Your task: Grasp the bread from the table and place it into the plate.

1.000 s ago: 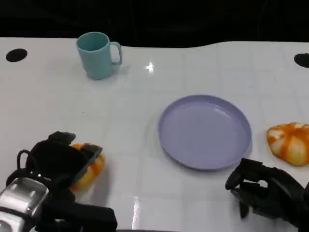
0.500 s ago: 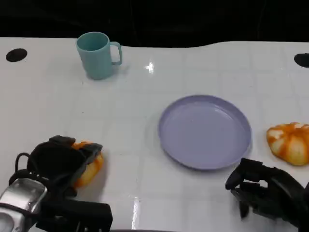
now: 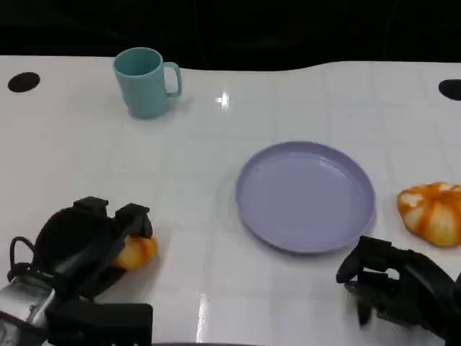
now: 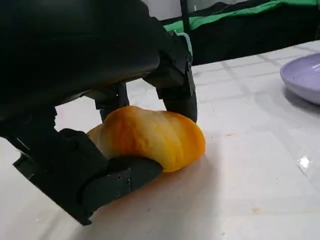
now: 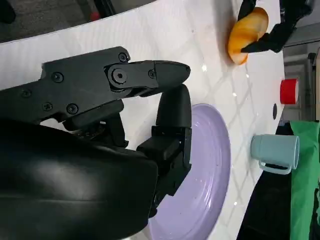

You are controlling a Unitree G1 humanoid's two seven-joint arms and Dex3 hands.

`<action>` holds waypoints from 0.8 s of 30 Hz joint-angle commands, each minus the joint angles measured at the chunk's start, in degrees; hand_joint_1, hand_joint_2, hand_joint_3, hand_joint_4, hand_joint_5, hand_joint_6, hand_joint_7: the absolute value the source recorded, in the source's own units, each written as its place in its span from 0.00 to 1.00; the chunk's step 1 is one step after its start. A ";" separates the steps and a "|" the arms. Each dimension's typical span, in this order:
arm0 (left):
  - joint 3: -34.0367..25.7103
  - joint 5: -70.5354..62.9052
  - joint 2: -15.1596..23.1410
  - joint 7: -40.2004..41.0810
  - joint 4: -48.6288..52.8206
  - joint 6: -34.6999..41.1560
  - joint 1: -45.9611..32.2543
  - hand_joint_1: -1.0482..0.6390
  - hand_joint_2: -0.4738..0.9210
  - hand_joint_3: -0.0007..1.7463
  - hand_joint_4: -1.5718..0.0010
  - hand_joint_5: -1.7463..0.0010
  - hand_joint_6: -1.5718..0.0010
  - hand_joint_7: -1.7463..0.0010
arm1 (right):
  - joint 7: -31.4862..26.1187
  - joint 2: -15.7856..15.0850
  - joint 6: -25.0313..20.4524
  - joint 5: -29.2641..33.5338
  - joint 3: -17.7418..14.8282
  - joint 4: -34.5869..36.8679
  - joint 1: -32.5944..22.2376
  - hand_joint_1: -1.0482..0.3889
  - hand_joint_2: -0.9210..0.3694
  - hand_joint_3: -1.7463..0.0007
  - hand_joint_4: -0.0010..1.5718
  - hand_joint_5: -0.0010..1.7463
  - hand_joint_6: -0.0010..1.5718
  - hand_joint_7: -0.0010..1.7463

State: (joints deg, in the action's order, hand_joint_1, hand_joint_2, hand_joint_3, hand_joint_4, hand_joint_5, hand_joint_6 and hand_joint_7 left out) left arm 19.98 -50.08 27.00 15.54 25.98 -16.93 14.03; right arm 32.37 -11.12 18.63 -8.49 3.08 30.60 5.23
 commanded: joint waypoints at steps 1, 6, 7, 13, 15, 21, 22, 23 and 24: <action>-0.13 2.12 0.74 2.34 2.82 -2.52 1.20 0.53 0.68 0.88 0.52 0.00 0.65 0.00 | 0.32 -0.61 -1.44 0.82 -0.01 1.72 -1.20 0.37 0.00 0.83 0.41 1.00 0.40 0.81; -0.62 3.55 0.73 0.83 0.39 -2.25 1.08 0.53 0.66 0.86 0.54 0.00 0.66 0.00 | 0.61 -0.69 -1.35 0.61 -0.14 1.65 -1.32 0.37 0.00 0.83 0.41 1.00 0.40 0.81; -0.68 3.74 0.73 0.57 -0.05 -2.10 1.00 0.53 0.66 0.85 0.54 0.00 0.66 0.00 | 0.67 -0.70 -1.34 0.59 -0.17 1.64 -1.33 0.37 0.00 0.83 0.41 1.00 0.40 0.81; -1.33 4.70 0.70 -1.27 -5.79 -0.60 1.61 0.53 0.65 0.83 0.54 0.00 0.59 0.15 | 0.82 -1.00 -1.67 0.63 -0.33 1.66 -1.30 0.36 0.00 0.83 0.41 1.00 0.40 0.81; -1.61 5.36 0.08 -1.38 -6.69 -0.53 2.36 0.54 0.62 0.84 0.53 0.00 0.60 0.09 | 1.47 -1.11 -1.96 0.01 -0.67 2.04 -1.09 0.36 0.00 0.83 0.41 1.00 0.40 0.81; -1.70 7.69 -2.30 -1.11 -5.57 -2.00 6.58 0.52 0.65 0.82 0.53 0.00 0.64 0.00 | 2.17 -1.05 -1.56 -0.33 -1.37 3.69 -0.40 0.37 0.00 0.83 0.42 1.00 0.40 0.81; -1.63 8.18 -2.85 -1.11 -5.18 -2.45 7.31 0.51 0.66 0.82 0.53 0.00 0.64 0.00 | 2.25 -1.05 -1.18 -0.26 -1.40 3.80 -0.40 0.37 0.00 0.83 0.42 1.00 0.40 0.81; -1.54 8.50 -3.42 -1.11 -4.81 -2.80 8.04 0.50 0.69 0.79 0.52 0.00 0.62 0.00 | 2.47 -1.01 -0.77 -0.35 -1.49 3.98 -0.37 0.36 0.00 0.83 0.42 1.00 0.40 0.81; -1.42 8.86 -4.00 -1.35 -4.55 -2.99 8.75 0.50 0.70 0.77 0.52 0.00 0.62 0.00 | 2.75 -0.94 -0.63 -0.57 -1.62 4.16 -0.33 0.36 0.00 0.83 0.42 1.00 0.40 0.81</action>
State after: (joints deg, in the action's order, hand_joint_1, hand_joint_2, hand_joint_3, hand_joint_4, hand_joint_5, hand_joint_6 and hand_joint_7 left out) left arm 18.92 -42.81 23.74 14.78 20.43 -19.33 20.83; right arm 34.74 -11.20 18.98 -9.65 1.76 32.84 6.29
